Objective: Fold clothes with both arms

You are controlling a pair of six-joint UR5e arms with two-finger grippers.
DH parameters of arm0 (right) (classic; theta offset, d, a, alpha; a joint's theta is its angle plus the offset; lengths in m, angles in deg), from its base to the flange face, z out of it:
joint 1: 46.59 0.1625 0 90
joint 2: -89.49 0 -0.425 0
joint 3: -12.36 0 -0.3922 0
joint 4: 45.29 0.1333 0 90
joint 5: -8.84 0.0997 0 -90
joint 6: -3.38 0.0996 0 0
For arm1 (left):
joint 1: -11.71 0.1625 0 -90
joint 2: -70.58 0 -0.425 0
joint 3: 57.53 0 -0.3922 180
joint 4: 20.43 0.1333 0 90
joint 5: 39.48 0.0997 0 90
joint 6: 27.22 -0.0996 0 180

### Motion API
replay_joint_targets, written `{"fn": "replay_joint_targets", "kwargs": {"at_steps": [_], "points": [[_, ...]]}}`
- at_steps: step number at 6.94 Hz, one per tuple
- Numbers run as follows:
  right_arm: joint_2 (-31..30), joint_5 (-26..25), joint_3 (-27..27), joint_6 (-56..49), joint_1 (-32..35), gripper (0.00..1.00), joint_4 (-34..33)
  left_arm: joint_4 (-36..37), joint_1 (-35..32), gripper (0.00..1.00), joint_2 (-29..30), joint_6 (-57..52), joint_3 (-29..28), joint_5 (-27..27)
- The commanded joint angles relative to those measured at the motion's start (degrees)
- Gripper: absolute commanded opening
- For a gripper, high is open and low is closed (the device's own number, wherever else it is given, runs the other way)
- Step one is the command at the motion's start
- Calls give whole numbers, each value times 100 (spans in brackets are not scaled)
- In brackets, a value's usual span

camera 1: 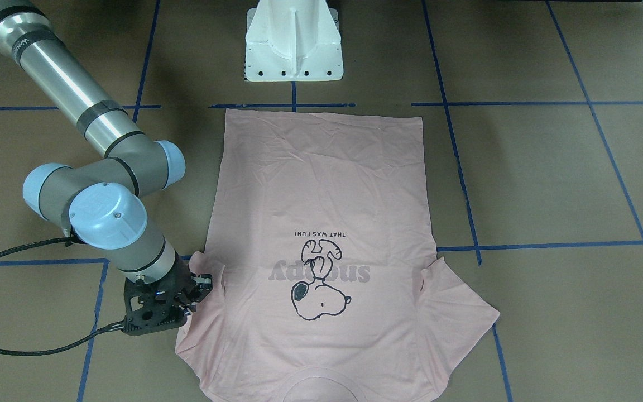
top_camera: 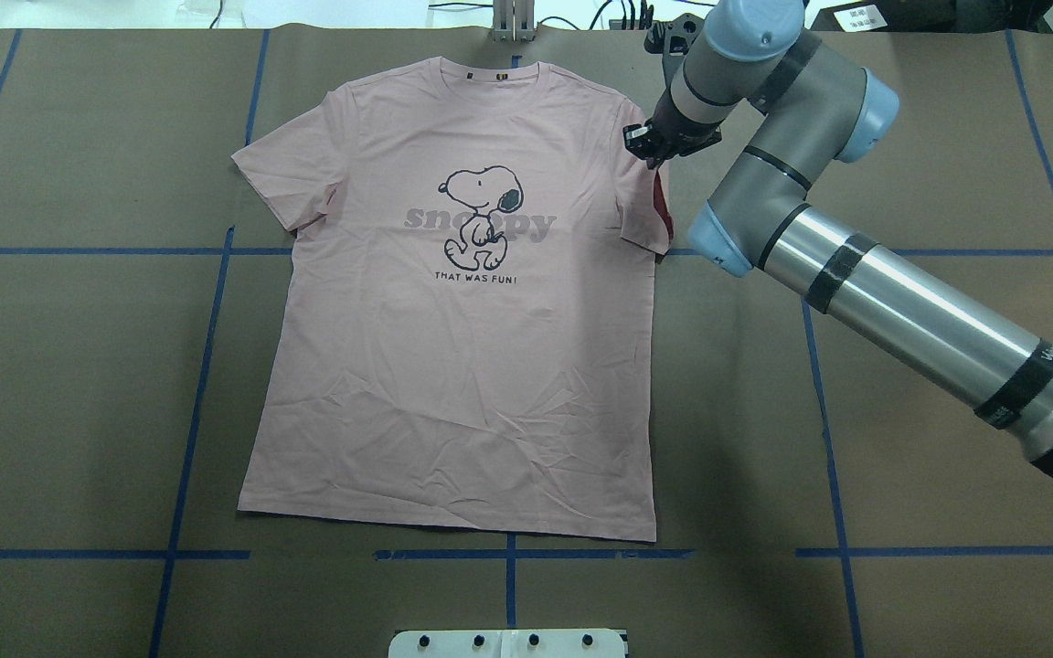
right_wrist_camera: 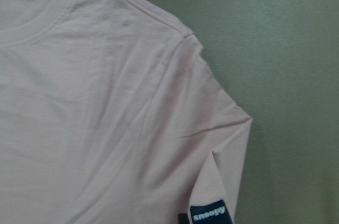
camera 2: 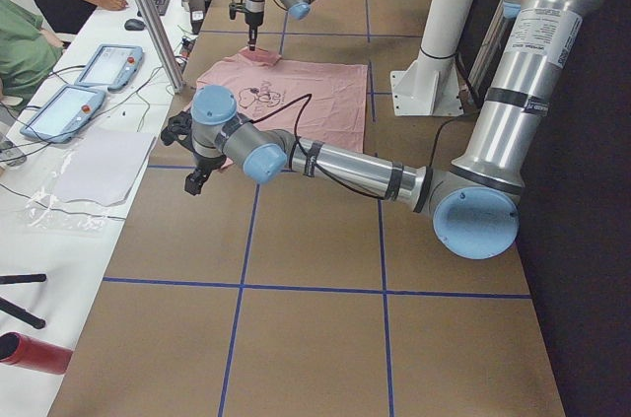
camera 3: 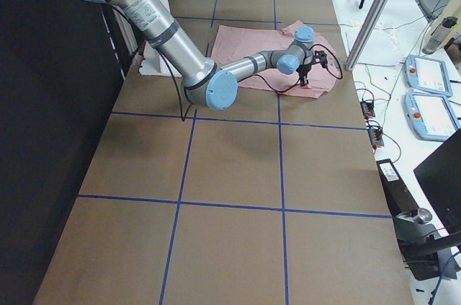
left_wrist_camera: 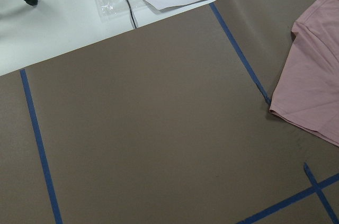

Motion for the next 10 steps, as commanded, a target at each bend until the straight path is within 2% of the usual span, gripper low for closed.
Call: {"fn": "replay_joint_targets", "kwargs": {"at_steps": [1,2,3,5,6,7,8,10], "points": [[326,-383,3,24,-346,0,12,0,0,100,-7,-7,-10,0],[641,-621,-303,32,-452,0,12,-9,0,100,-7,-7,-10,0],[905,-632,-584,32,-471,0,21,-9,0,100,-7,-7,-10,0],[1066,-772,-824,32,-471,0,56,-9,0,100,1,-7,-10,0],[1066,-782,-955,32,-480,0,343,-9,0,100,19,-7,-19,9],[1066,-791,-1008,32,-480,80,424,-9,0,100,19,-7,-28,9],[1110,-799,-1009,58,-480,99,416,-9,9,100,37,-7,-28,9],[1198,-773,-1017,600,-480,100,390,-9,17,100,115,167,-72,17]]}}
